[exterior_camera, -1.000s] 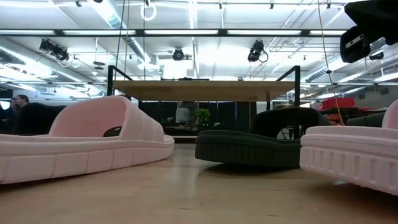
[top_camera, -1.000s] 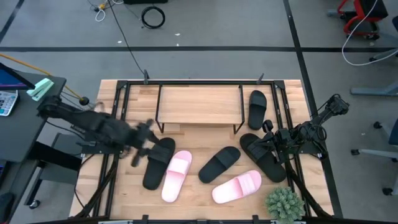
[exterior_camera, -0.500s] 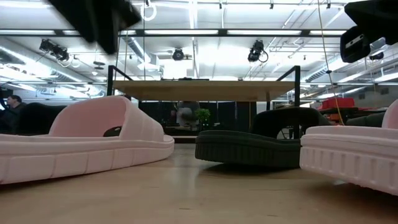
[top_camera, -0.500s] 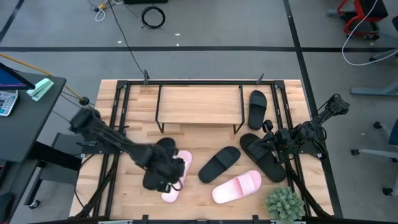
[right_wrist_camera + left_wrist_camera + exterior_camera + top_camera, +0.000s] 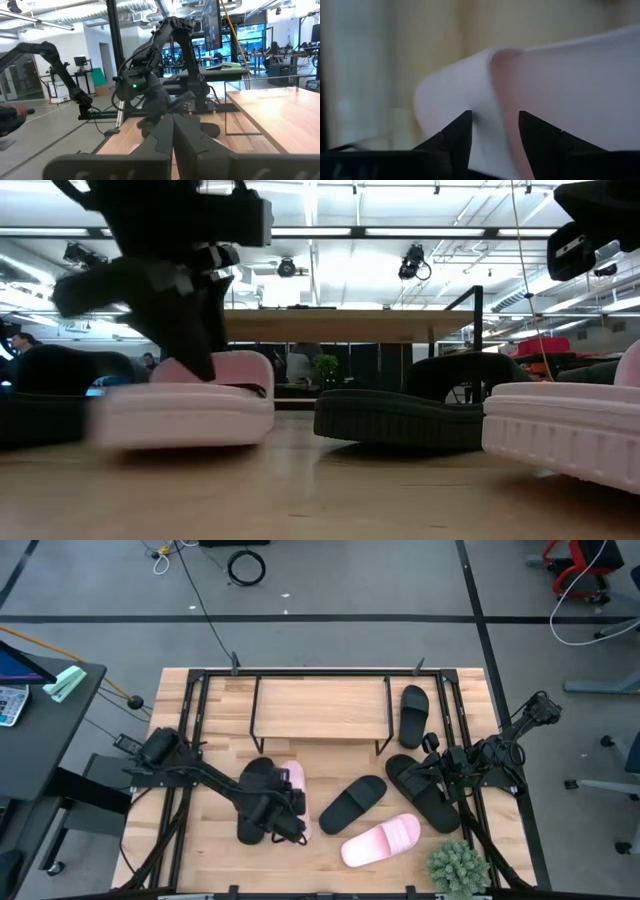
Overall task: Pick and place slides into the shelf
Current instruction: Put the left pink slipper on the shelf
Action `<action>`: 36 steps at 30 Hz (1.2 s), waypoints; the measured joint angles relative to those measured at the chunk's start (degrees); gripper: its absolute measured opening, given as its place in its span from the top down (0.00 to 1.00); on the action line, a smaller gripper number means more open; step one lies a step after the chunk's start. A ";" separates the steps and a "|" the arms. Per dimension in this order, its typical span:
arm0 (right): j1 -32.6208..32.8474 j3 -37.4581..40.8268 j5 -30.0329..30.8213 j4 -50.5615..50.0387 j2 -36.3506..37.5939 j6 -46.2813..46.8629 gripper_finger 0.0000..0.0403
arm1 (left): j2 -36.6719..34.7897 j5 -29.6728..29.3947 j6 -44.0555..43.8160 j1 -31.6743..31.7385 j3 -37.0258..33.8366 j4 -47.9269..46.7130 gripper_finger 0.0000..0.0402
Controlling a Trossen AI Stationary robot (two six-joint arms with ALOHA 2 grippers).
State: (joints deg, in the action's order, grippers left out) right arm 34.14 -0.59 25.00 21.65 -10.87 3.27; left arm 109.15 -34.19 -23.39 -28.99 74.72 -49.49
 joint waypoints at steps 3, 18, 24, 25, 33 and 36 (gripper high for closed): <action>-0.01 0.00 0.01 -0.17 -0.02 0.00 0.97 | 0.01 -3.49 -1.45 0.07 0.00 -0.49 0.66; 0.01 0.00 0.00 -0.26 -0.01 0.00 0.97 | 0.01 -4.36 -6.12 5.83 -0.17 -1.51 0.97; -0.01 0.01 -0.01 -0.26 -0.02 0.00 0.97 | 0.01 -1.35 -7.80 3.06 3.98 -1.27 0.97; -0.01 0.01 -0.01 -0.26 -0.02 0.00 0.97 | 0.01 -0.86 -8.11 2.13 5.59 -1.91 0.97; 0.01 -0.01 0.01 -0.24 -0.02 0.00 0.97 | 0.04 -4.75 -11.93 -3.55 25.29 -22.13 0.98; -0.01 0.01 -0.01 -0.24 0.00 0.00 0.97 | 0.04 -9.72 -15.36 -3.77 32.46 -33.23 0.98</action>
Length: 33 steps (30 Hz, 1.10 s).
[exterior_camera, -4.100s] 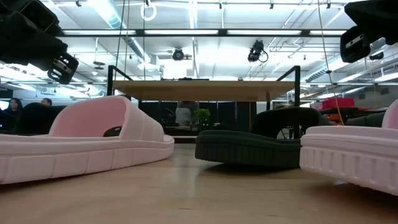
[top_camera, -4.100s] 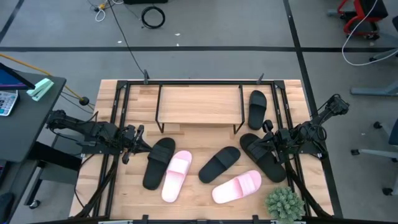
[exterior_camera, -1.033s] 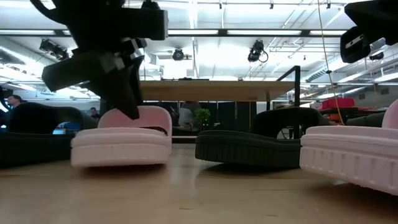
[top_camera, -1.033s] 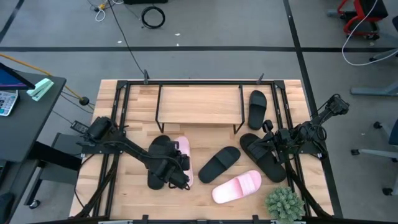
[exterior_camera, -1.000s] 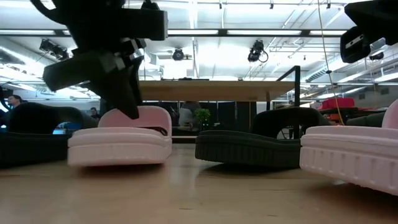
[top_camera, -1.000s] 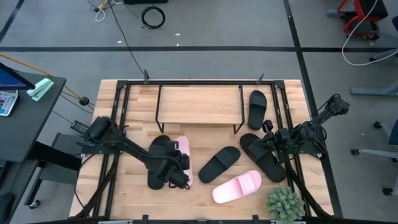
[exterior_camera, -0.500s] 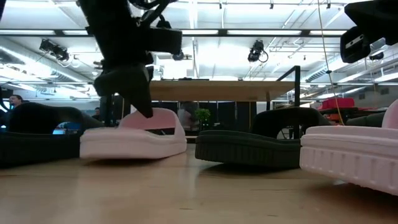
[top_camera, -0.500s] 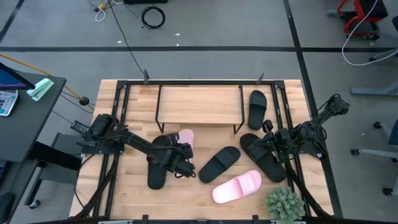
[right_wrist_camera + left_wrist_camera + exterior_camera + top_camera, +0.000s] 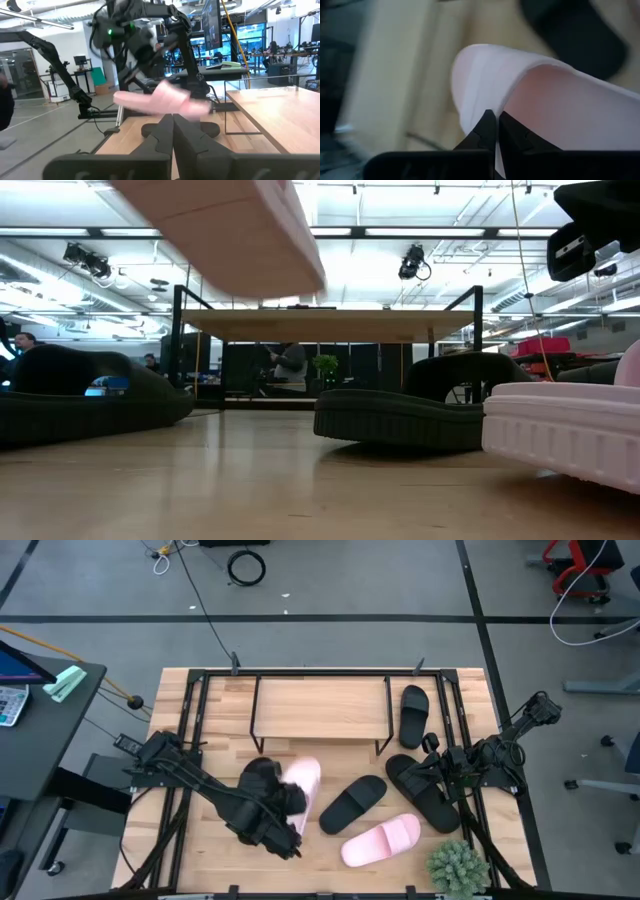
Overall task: Pick and place slides into the shelf
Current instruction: Put the left pink slipper on the shelf
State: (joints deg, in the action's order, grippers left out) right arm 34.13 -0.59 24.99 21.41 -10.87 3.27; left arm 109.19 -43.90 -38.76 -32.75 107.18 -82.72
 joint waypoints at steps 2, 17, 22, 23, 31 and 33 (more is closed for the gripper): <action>0.02 0.00 0.01 0.00 -0.01 0.00 0.97 | -0.02 -3.57 -1.07 0.27 4.34 -5.89 0.98; 0.02 -0.02 0.02 -0.92 -0.22 0.00 0.97 | -3.48 -9.70 18.40 19.83 11.47 -7.30 0.98; 0.01 0.00 0.01 -1.03 -0.20 0.00 0.97 | -3.54 -8.54 18.67 26.51 11.47 -7.31 0.98; 0.00 0.00 0.01 -1.04 -0.20 0.00 0.97 | -3.55 -7.48 19.57 27.51 11.47 -7.33 0.98; 0.00 -0.01 0.02 -1.25 -0.20 0.00 0.97 | -3.75 -4.80 21.79 31.44 5.26 -7.00 0.98; 0.02 -0.01 0.02 -1.29 -0.20 0.00 0.97 | -4.02 -4.89 21.92 32.14 2.80 -7.16 0.98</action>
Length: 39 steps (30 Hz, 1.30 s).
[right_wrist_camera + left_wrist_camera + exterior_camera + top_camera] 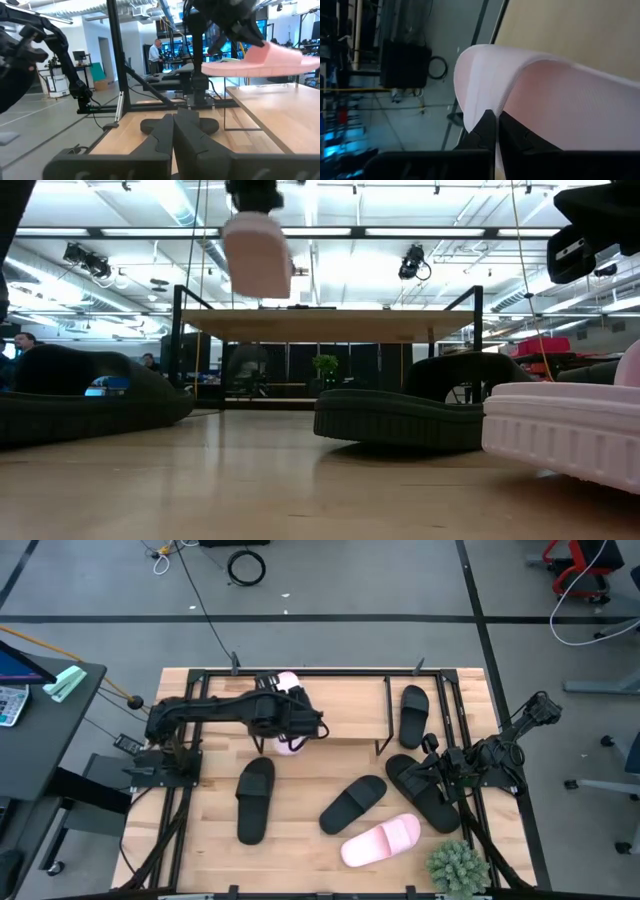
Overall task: Pick and place slides into the shelf
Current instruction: Put the left pink slipper on the shelf
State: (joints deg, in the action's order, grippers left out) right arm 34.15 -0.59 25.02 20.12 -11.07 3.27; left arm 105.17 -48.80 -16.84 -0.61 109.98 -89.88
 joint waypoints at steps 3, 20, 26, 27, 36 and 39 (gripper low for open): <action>-0.01 0.00 0.00 -0.09 0.00 0.00 0.97 | -1.61 -0.12 0.08 0.85 -3.83 0.62 0.98; -0.01 0.00 -0.02 -0.42 0.02 0.00 0.97 | -21.30 1.42 17.75 7.36 -36.72 33.40 0.98; 0.00 0.01 -0.02 -0.42 0.02 0.00 0.97 | -23.75 1.03 19.02 9.21 -41.31 36.49 0.97; 0.00 -0.01 -0.02 -0.48 0.02 0.00 0.97 | -23.67 1.03 19.00 9.31 -41.34 36.64 0.95; 0.00 -0.01 -0.02 -0.39 0.02 0.00 0.97 | -23.32 1.53 20.14 10.21 -41.40 37.04 0.74; -0.02 0.00 -0.01 -0.39 0.02 0.00 0.97 | -23.30 1.53 20.11 10.20 -41.40 37.19 0.68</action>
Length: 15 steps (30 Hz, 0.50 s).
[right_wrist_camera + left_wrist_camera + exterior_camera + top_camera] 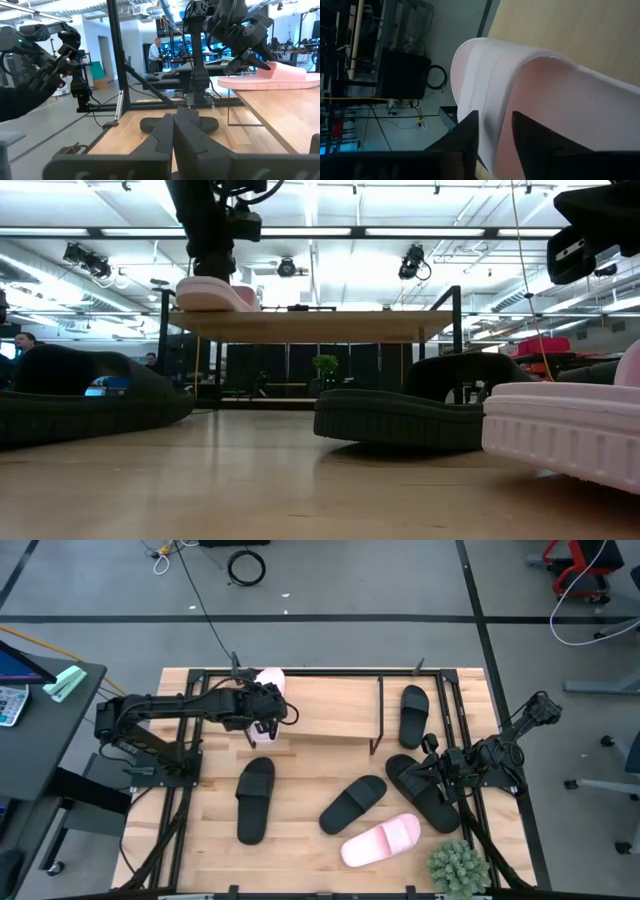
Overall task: Pick and place slides into the shelf
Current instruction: Put the left pink slipper on the shelf, then put the pink slipper on the shelf
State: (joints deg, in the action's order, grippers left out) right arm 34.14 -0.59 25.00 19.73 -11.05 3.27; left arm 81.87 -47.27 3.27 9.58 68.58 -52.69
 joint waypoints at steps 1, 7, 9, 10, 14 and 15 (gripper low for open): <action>0.01 0.00 0.00 -0.01 0.00 0.00 0.97 | 0.00 0.00 0.00 -0.03 0.00 0.19 0.66; 0.00 0.01 -0.01 0.00 0.00 0.00 0.97 | 0.00 -0.02 -0.01 -0.22 0.00 0.49 0.56; -0.01 -0.01 -0.01 -0.02 0.00 0.00 0.97 | 0.00 0.00 -0.05 -0.24 0.00 0.48 0.55; 0.01 0.00 -0.01 0.00 0.00 0.00 0.97 | 0.00 -0.02 -0.22 -0.47 0.00 0.49 0.54; 0.00 0.01 -0.01 -0.01 0.00 0.00 0.97 | -0.11 -0.09 -0.66 -1.80 0.00 0.50 0.52; 0.01 -0.01 -0.01 0.00 0.00 0.00 0.97 | -0.17 -0.27 -0.66 -2.32 0.15 0.39 0.52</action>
State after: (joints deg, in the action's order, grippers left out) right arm 34.15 -0.60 25.00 19.72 -11.05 3.27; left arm 81.70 -47.53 2.61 7.26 68.73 -52.30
